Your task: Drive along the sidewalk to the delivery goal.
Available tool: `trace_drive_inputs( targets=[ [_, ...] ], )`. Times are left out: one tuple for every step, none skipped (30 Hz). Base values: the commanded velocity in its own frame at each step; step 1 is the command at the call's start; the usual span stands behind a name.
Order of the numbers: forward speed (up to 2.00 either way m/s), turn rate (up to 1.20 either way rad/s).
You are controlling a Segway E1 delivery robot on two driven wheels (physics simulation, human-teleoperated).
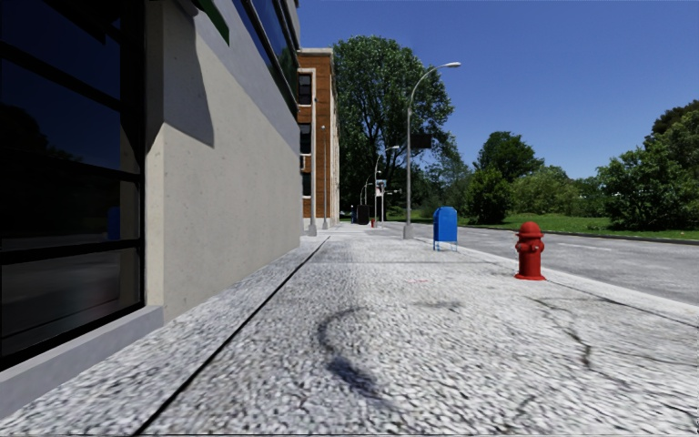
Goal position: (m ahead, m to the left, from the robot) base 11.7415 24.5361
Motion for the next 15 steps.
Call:
trace_drive_inputs(
  targets=[
    [2.0, 0.0],
    [2.0, 0.0],
    [2.0, 0.0],
    [2.0, 0.0],
    [2.0, 0.0],
    [2.0, 0.0],
    [2.0, 0.0],
    [2.0, 0.0],
    [2.0, 0.0],
    [2.0, 0.0],
    [2.0, 0.0],
    [2.0, 0.0],
    [2.0, 0.0],
    [2.0, 0.0],
    [2.0, 0.0]
  ],
)
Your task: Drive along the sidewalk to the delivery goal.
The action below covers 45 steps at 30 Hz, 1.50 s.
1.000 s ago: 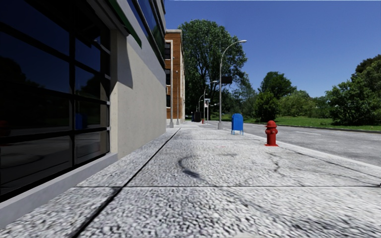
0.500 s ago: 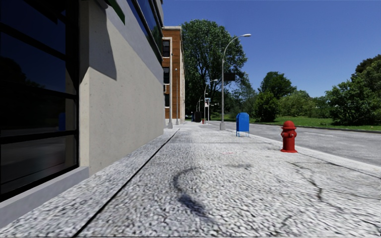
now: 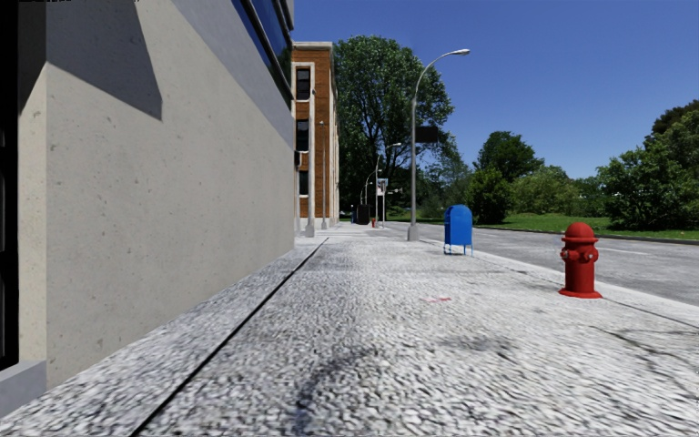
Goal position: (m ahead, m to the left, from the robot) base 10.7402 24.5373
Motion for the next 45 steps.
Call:
trace_drive_inputs(
  targets=[
    [2.0, 0.0],
    [2.0, 0.0],
    [2.0, 0.0],
    [2.0, 0.0],
    [2.0, 0.0],
    [2.0, 0.0],
    [2.0, 0.0],
    [2.0, 0.0],
    [2.0, 0.0],
    [2.0, 0.0],
    [2.0, 0.0],
    [2.0, 0.0],
    [2.0, 0.0],
    [2.0, 0.0],
    [2.0, 0.0],
    [2.0, 0.0],
    [2.0, 0.0],
    [2.0, 0.0],
    [2.0, 0.0],
    [2.0, 0.0],
    [2.0, 0.0],
    [2.0, 0.0],
    [2.0, 0.0],
    [2.0, 0.0],
    [2.0, 0.0],
    [2.0, 0.0],
    [2.0, 0.0],
    [2.0, 0.0],
    [2.0, 0.0],
    [2.0, 0.0],
    [2.0, 0.0],
    [2.0, 0.0],
    [2.0, 0.0],
    [2.0, 0.0],
    [2.0, 0.0],
    [2.0, 0.0],
    [2.0, 0.0],
    [2.0, 0.0],
    [2.0, 0.0],
    [2.0, 0.0],
    [2.0, 0.0],
    [2.0, 0.0],
    [2.0, 0.0],
    [2.0, 0.0],
    [2.0, 0.0]
  ],
)
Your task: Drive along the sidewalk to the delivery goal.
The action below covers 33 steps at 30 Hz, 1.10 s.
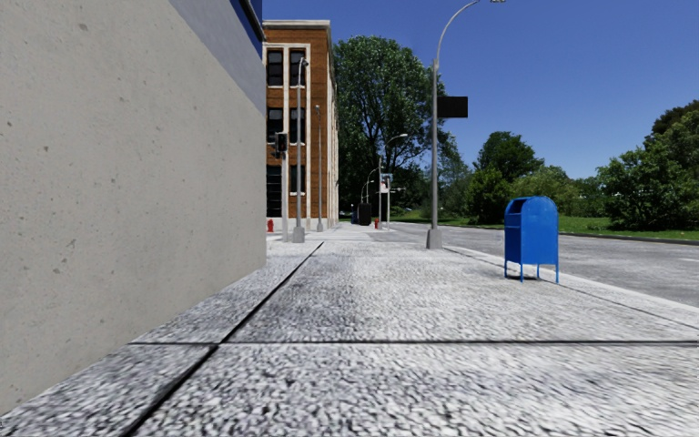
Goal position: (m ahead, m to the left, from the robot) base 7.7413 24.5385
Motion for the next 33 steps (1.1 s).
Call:
trace_drive_inputs(
  targets=[
    [2.0, 0.0],
    [2.0, 0.0],
    [2.0, 0.0],
    [2.0, 0.0],
    [2.0, 0.0],
    [2.0, 0.0],
    [2.0, 0.0],
    [2.0, 0.0],
    [2.0, 0.0],
    [2.0, 0.0],
    [2.0, 0.0],
    [2.0, 0.0],
    [2.0, 0.0],
    [2.0, 0.0],
    [2.0, 0.0],
    [2.0, 0.0],
    [2.0, 0.0],
    [2.0, 0.0],
    [2.0, 0.0],
    [2.0, 0.0],
    [2.0, 0.0],
    [2.0, 0.0],
    [2.0, 0.0],
    [2.0, 0.0],
    [2.0, 0.0],
    [2.0, 0.0],
    [2.0, 0.0],
    [2.0, 0.0],
    [2.0, 0.0],
    [2.0, 0.0],
    [2.0, 0.0],
    [2.0, 0.0],
    [2.0, 0.0]
  ],
)
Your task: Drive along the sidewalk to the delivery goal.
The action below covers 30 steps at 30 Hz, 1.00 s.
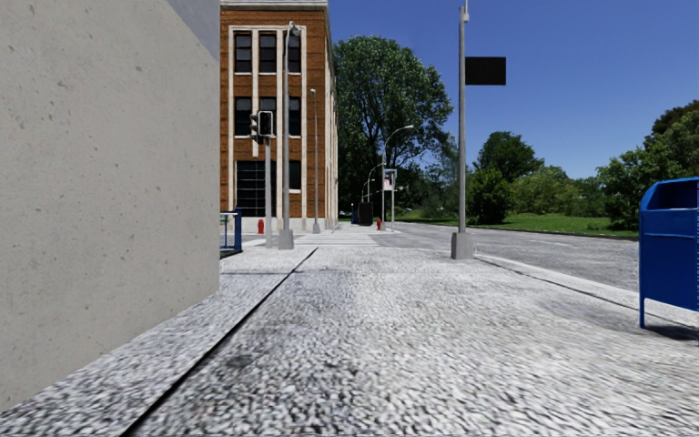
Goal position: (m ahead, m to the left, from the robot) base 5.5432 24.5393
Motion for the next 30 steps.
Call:
trace_drive_inputs(
  targets=[
    [2.0, 0.0],
    [2.0, 0.0],
    [2.0, 0.0],
    [2.0, 0.0],
    [2.0, 0.0],
    [2.0, 0.0],
    [2.0, 0.0],
    [2.0, 0.0],
    [2.0, 0.0],
    [2.0, 0.0],
    [2.0, 0.0],
    [2.0, 0.0],
    [2.0, 0.0],
    [2.0, 0.0],
    [2.0, 0.0],
    [2.0, 0.0],
    [2.0, 0.0],
    [2.0, 0.0],
    [2.0, 0.0],
    [2.0, 0.0],
    [2.0, 0.0],
    [2.0, 0.0],
    [2.0, 0.0],
    [2.0, 0.0],
    [2.0, 0.0],
    [2.0, 0.0],
    [2.0, 0.0],
    [2.0, 0.0],
    [2.0, 0.0],
    [2.0, 0.04]
  ],
)
